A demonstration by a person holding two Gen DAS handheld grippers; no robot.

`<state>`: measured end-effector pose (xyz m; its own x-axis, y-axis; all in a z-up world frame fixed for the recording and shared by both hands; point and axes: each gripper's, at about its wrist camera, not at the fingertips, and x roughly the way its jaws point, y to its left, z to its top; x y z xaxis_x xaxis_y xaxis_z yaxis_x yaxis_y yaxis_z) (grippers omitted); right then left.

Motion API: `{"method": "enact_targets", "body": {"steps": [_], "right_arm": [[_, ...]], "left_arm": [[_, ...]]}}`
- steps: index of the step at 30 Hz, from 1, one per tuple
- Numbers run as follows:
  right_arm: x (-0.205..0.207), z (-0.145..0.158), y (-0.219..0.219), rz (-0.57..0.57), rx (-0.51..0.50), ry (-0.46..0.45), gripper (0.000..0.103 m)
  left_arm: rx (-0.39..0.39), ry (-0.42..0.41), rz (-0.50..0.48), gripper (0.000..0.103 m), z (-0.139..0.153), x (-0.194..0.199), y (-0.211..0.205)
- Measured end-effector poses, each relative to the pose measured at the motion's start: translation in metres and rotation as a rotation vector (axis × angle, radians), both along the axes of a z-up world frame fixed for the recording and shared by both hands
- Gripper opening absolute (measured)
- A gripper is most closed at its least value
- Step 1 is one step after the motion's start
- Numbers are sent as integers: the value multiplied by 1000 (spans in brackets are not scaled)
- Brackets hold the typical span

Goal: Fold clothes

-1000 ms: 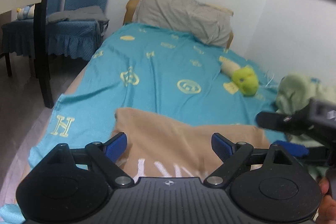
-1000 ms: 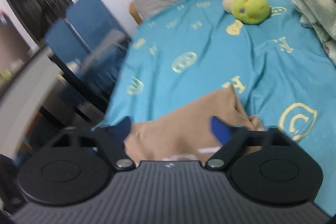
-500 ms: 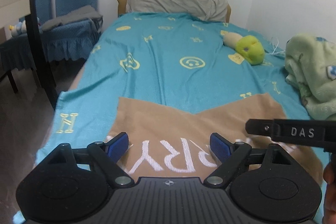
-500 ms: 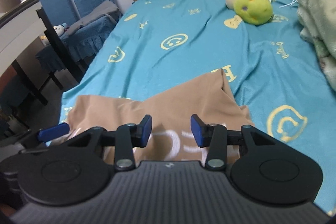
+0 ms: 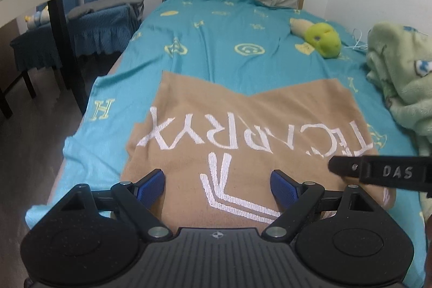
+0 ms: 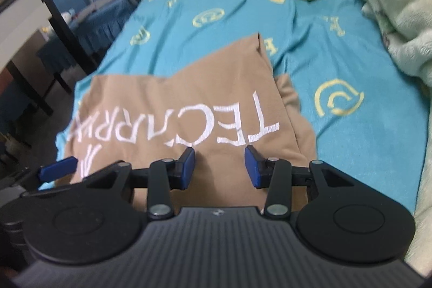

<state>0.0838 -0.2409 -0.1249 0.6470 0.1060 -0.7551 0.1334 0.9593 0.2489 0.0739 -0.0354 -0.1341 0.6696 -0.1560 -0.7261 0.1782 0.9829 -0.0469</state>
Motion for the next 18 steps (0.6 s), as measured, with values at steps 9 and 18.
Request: {"method": "enact_targets", "body": {"steps": [9,18], "right_arm": [[-1,-3,-8,-25,67,5,45],[2,-4,-8,-45,74,12,45]], "left_arm": [[-282,137,111,88,20,-23,38],[-644,425,247,89,-25,-12,71]]}}
